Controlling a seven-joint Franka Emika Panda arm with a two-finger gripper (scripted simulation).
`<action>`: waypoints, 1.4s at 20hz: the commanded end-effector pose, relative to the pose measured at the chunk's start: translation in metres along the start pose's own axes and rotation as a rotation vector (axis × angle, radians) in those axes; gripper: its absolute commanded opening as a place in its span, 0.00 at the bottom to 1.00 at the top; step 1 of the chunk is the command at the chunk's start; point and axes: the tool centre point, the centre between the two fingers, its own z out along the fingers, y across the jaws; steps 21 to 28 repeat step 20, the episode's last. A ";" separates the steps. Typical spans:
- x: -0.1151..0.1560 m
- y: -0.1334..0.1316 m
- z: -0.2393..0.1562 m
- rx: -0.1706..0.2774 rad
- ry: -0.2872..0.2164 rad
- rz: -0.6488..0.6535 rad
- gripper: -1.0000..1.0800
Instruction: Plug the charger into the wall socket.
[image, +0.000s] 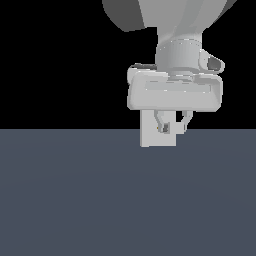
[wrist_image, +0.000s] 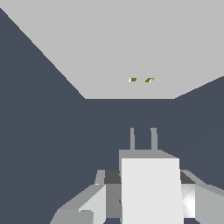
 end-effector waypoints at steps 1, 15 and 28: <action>0.003 0.000 0.000 0.000 0.000 0.000 0.00; 0.045 0.000 0.006 -0.001 0.000 -0.001 0.00; 0.048 0.000 0.007 0.000 0.000 -0.001 0.00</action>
